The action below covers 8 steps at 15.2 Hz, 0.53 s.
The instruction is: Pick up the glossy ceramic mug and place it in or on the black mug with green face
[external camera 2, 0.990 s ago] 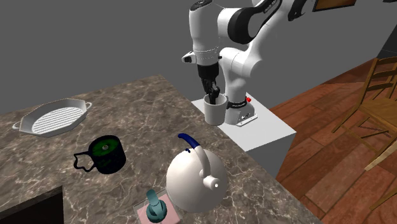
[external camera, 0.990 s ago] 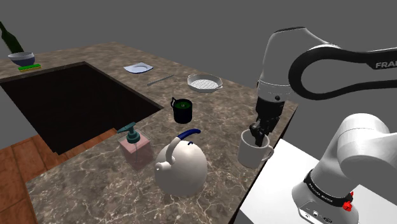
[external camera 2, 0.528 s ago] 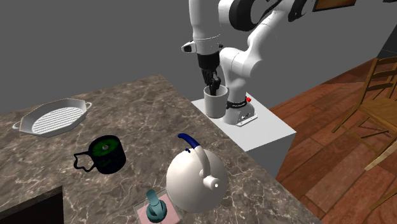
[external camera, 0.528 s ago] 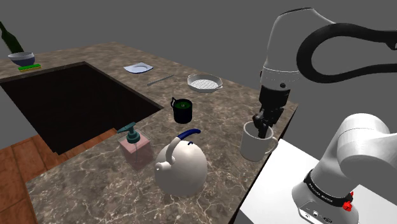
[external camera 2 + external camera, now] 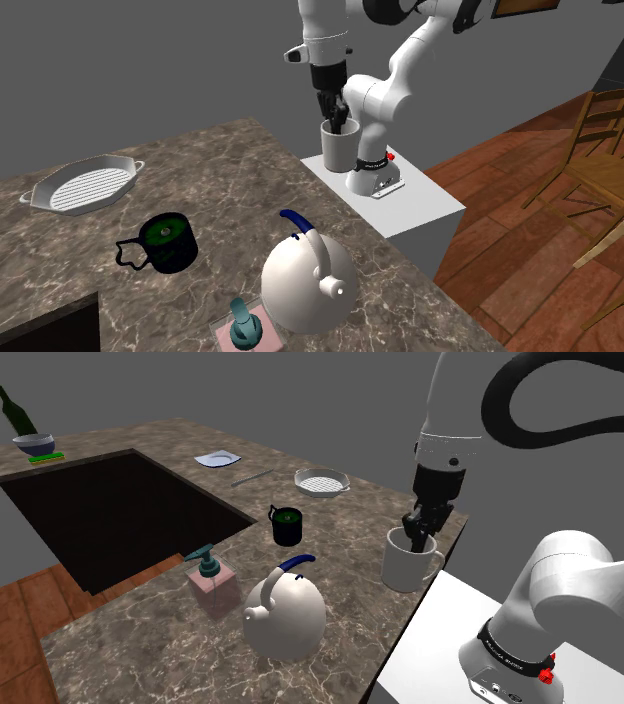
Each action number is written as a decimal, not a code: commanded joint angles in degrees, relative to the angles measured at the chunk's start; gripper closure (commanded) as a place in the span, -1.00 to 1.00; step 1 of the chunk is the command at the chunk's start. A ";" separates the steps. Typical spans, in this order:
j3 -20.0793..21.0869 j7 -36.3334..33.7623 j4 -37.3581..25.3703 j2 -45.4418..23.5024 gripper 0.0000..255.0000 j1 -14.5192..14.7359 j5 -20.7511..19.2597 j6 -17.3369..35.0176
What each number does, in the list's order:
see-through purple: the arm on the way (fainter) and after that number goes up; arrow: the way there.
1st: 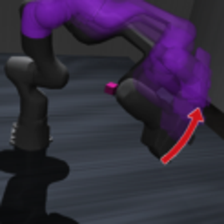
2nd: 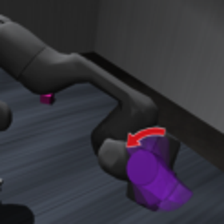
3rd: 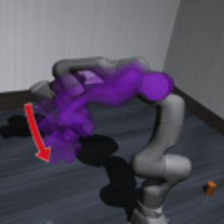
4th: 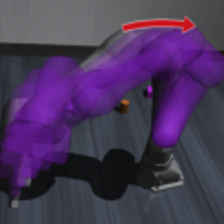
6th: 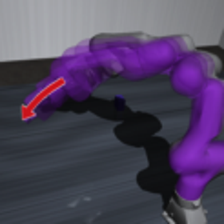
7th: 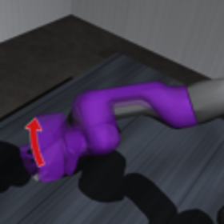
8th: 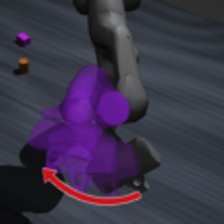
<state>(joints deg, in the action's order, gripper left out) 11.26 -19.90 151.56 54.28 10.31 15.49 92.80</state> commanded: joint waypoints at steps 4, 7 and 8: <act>-0.69 0.25 -4.27 -2.91 1.00 -0.75 -0.96 -1.42; -1.20 1.69 -8.58 -10.35 1.00 -2.26 -2.27 1.54; -1.35 2.08 -10.14 -12.79 1.00 -2.71 -2.69 2.36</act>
<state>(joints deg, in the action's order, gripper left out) 9.87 -18.03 143.18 44.24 8.01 13.08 94.19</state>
